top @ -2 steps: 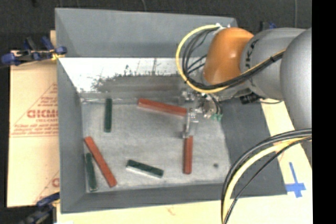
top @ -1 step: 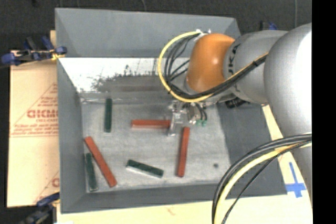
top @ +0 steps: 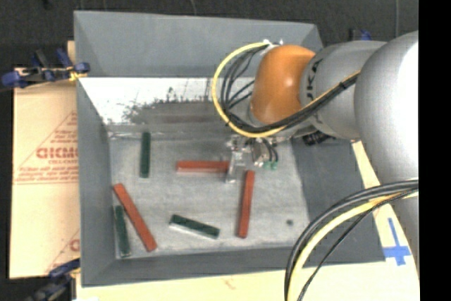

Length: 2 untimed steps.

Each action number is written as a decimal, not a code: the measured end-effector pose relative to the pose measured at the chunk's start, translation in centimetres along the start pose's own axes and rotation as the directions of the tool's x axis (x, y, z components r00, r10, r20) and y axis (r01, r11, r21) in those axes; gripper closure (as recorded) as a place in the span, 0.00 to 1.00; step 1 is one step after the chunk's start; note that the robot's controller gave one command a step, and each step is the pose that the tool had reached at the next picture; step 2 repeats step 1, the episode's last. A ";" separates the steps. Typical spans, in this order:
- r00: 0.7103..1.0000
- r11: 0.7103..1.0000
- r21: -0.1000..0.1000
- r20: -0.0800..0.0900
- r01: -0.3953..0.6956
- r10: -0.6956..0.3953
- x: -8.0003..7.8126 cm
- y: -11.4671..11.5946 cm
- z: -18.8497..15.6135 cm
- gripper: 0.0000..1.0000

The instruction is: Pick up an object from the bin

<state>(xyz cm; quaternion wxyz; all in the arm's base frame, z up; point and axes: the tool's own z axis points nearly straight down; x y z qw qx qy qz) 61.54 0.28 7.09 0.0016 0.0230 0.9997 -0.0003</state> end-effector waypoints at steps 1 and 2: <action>0.998 0.998 -0.002 0.008 -0.060 0.060 -1.0 1.9 -17.5 1.00; 0.998 0.998 -0.002 0.008 -0.060 0.060 -1.0 1.9 -17.5 1.00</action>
Offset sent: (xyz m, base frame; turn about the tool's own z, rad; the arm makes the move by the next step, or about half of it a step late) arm 0.0000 0.0000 0.0000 0.0000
